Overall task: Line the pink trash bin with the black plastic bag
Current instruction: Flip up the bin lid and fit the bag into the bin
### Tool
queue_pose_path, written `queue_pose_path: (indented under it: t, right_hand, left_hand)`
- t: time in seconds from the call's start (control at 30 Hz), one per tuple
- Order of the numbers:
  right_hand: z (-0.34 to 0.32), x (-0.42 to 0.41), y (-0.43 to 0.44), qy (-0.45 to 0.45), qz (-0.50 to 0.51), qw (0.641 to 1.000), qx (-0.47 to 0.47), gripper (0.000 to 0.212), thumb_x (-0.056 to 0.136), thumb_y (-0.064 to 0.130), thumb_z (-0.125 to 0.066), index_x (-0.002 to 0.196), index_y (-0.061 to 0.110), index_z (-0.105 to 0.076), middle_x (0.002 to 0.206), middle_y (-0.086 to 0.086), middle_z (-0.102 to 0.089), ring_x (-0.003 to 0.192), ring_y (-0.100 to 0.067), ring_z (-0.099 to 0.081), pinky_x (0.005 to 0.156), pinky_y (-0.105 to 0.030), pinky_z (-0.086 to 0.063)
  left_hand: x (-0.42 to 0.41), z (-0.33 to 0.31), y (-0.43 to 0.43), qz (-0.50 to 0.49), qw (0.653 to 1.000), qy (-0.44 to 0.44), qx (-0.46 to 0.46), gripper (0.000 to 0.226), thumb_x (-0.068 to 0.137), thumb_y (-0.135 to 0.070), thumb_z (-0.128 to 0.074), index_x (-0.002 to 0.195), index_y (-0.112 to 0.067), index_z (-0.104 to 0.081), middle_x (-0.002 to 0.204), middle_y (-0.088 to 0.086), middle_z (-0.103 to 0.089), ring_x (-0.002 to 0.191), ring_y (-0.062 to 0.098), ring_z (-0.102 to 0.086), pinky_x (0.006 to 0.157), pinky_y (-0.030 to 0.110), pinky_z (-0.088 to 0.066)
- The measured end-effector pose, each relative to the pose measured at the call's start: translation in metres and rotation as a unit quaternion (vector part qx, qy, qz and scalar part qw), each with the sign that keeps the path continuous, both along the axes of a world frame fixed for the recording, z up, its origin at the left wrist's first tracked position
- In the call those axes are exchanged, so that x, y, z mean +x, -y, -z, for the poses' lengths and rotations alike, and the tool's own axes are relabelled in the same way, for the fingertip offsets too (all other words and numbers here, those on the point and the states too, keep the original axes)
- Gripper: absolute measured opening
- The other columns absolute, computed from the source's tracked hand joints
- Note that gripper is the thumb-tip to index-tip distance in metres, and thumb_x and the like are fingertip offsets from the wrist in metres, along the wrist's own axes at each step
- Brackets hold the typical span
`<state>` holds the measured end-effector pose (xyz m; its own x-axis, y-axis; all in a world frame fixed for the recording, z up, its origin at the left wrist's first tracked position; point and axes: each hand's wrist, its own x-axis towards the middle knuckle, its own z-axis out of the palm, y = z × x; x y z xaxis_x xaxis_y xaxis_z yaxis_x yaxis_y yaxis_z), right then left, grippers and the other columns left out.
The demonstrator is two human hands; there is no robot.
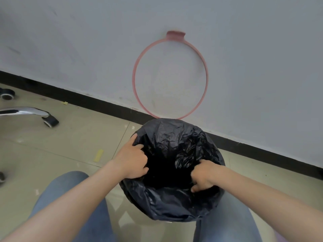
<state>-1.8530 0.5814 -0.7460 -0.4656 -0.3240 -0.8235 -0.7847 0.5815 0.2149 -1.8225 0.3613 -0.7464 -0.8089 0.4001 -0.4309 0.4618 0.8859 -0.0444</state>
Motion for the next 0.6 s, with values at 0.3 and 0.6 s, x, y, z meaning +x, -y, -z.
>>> queue_pose_path:
  t: [0.3,0.6]
  right_hand:
    - [0.006,-0.056,0.054,0.003,0.189,0.938,-0.29,0.042,0.094,0.029,-0.042,0.134,0.017,-0.043,0.144,-0.009,-0.043,0.13,-0.027,-0.039,0.109,-0.038,-0.033]
    - [0.02,-0.036,0.036,-0.052,0.12,0.955,-0.267,0.044,0.095,0.031,-0.04,0.136,0.018,-0.038,0.142,-0.012,-0.043,0.128,-0.031,-0.039,0.104,-0.046,-0.038]
  left_hand:
    - [0.003,0.015,0.007,-0.109,0.981,-0.084,0.139,0.068,0.091,-0.046,-0.03,0.145,-0.022,0.003,0.154,0.016,0.018,0.141,0.029,0.022,0.116,0.039,0.008]
    - [0.005,0.017,0.005,-0.12,0.975,-0.09,0.166,0.075,0.092,-0.044,-0.033,0.143,-0.015,0.013,0.153,0.019,0.019,0.141,0.028,0.022,0.115,0.035,0.01]
